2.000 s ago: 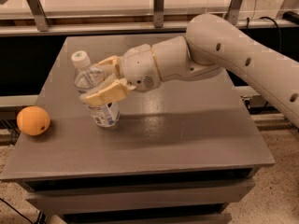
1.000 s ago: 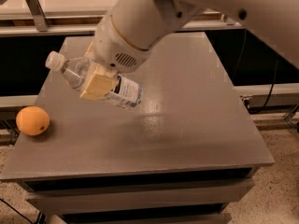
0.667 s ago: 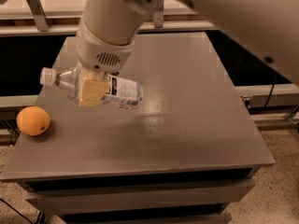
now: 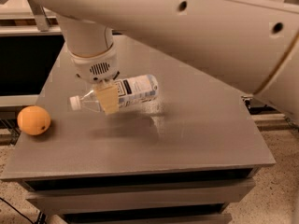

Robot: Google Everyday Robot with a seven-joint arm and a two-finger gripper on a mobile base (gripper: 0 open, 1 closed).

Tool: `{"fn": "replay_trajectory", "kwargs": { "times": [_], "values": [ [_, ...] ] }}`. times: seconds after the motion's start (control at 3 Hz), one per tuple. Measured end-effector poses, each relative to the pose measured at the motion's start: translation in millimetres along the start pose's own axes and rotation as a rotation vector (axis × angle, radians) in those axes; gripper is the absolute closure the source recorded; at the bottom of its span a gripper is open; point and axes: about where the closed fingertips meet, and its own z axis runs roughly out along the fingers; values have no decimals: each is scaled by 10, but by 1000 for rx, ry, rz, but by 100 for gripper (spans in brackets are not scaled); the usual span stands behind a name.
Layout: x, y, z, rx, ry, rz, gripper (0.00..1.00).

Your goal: Knock blue plastic bottle over

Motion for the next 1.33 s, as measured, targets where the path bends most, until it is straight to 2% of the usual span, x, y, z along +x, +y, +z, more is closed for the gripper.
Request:
{"fn": "replay_trajectory", "kwargs": {
  "times": [0.33, 0.67, 1.0, 1.33],
  "values": [
    [322, -260, 241, -8, 211, -12, 58],
    [395, -403, 212, 52, 239, -7, 35],
    [363, -451, 216, 73, 222, -9, 12],
    [346, -489, 216, 92, 211, -9, 0]
  ]
}}
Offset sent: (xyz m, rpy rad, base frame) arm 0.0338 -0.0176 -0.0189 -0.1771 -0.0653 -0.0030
